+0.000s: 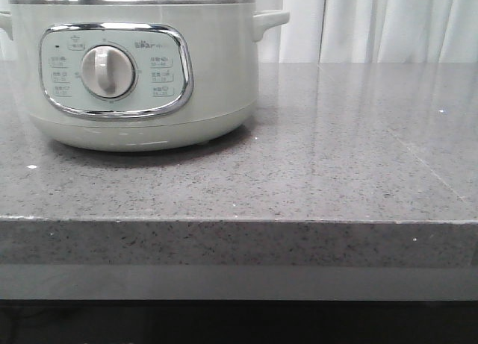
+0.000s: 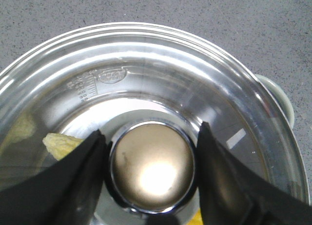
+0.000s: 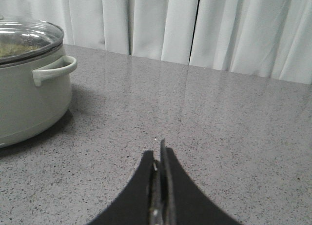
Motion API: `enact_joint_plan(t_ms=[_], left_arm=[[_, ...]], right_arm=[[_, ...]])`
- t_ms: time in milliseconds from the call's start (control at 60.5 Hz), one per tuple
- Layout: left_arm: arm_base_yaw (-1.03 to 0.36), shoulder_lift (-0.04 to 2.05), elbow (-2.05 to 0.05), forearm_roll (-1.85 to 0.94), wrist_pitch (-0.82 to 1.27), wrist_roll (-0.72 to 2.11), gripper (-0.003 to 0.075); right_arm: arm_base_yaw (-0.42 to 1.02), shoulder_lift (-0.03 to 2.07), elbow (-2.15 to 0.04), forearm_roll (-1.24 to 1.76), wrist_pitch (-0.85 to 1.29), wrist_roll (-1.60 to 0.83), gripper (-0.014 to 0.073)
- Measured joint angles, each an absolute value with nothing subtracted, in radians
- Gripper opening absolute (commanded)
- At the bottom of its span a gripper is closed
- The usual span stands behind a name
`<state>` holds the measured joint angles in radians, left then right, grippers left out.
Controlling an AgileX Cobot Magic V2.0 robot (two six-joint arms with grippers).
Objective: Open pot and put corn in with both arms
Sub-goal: 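Lower the glass lid onto the pot with the left gripper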
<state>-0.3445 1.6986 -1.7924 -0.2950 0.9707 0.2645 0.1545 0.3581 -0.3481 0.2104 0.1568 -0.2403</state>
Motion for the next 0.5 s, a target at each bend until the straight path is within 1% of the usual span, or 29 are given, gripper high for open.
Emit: enact_joint_plan(t_ms=[495], left_arm=[[-0.345, 1.699, -1.798, -0.287, 0.981, 0.265, 0.0251]], right_arm=[[0.154, 0.358, -0.348, 0.21, 0.156, -0.24, -0.0067]])
